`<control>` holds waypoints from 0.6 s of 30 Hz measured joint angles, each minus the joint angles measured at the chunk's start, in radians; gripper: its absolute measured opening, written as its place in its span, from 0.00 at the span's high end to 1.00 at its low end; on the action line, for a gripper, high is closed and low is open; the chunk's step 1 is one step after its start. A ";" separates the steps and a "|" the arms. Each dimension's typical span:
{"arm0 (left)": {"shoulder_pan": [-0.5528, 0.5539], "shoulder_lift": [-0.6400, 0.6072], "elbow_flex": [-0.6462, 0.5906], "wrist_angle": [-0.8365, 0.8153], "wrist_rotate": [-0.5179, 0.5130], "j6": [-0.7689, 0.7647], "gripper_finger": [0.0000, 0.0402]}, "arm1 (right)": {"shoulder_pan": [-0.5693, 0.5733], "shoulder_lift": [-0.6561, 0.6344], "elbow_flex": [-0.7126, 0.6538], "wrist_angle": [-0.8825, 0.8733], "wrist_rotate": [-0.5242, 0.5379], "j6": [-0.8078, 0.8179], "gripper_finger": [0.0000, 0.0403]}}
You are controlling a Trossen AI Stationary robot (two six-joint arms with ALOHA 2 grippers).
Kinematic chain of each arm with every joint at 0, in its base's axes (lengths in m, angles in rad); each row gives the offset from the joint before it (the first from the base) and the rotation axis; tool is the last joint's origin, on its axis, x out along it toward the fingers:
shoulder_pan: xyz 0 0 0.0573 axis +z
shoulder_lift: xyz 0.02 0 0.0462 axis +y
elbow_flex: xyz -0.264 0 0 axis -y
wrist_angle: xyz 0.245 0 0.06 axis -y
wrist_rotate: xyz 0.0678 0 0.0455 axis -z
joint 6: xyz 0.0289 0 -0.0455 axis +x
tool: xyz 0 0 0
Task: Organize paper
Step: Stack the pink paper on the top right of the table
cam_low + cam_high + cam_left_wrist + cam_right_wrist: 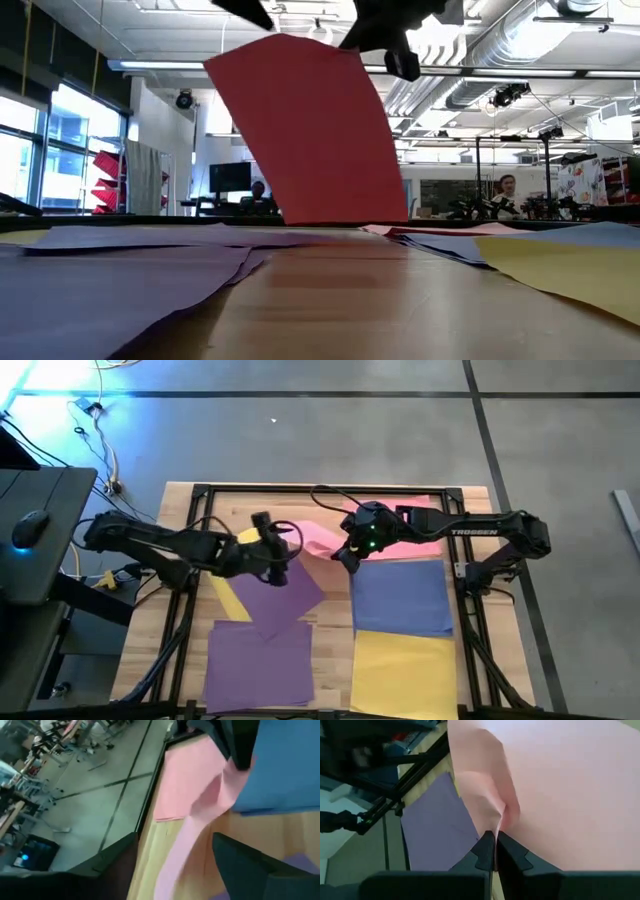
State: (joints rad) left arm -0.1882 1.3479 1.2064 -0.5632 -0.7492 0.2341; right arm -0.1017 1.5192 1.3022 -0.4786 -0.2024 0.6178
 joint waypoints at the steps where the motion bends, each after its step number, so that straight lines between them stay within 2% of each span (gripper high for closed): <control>1: 0.010 0.017 -0.001 -0.001 0.019 0.028 0.39 | 0.004 0.000 0.000 -0.002 0.000 0.000 1.00; 4: 0.027 0.063 -0.001 -0.007 0.095 0.105 0.40 | 0.019 0.000 0.000 -0.005 0.002 0.000 1.00; 7: 0.027 0.106 -0.001 -0.007 0.107 0.128 0.47 | 0.033 0.000 0.000 -0.013 0.002 0.003 1.00; 10: 0.024 0.131 -0.001 -0.005 0.108 0.128 0.63 | 0.048 0.000 0.000 -0.012 0.017 0.006 1.00; 14: 0.015 0.141 -0.001 -0.005 0.141 0.115 0.93 | 0.070 0.000 0.000 -0.012 0.123 0.034 0.99; 18: 0.014 0.137 0.030 -0.030 0.160 -0.013 0.99 | 0.062 -0.005 0.000 0.003 0.127 -0.021 0.91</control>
State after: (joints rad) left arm -0.1741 1.4853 1.2368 -0.5931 -0.5889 0.2216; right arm -0.0402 1.5140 1.3022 -0.4751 -0.0756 0.5971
